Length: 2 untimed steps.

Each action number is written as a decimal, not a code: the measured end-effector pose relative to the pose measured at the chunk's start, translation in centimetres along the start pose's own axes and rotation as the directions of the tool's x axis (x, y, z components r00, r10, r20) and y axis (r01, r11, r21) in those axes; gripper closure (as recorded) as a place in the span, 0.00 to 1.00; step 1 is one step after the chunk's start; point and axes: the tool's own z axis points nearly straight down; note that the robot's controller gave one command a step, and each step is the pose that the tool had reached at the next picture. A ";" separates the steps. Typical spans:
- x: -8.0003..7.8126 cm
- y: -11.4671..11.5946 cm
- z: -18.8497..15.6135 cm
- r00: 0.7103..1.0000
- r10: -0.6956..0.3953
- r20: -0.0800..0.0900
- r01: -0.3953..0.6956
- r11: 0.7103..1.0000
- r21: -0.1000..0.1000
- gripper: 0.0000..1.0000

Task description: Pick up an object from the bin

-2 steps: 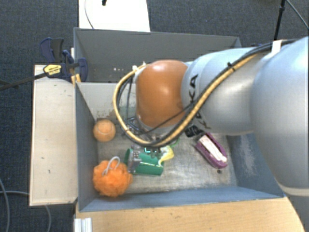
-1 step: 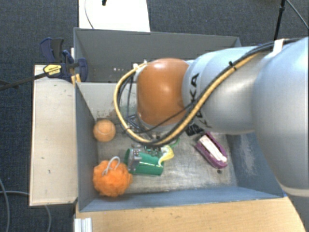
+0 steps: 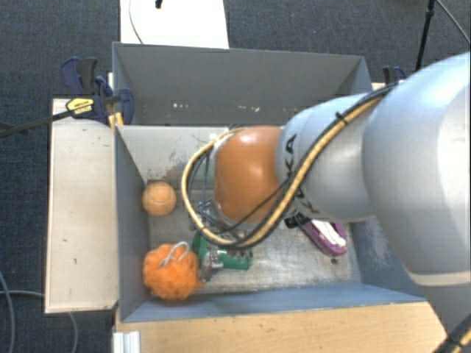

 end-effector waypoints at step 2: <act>-1.0 1.7 2.8 0.987 -0.161 -0.005 0.161 0.987 0.000 1.00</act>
Offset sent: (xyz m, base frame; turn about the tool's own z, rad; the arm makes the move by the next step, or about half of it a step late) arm 0.0078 0.0167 -0.0295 -0.1657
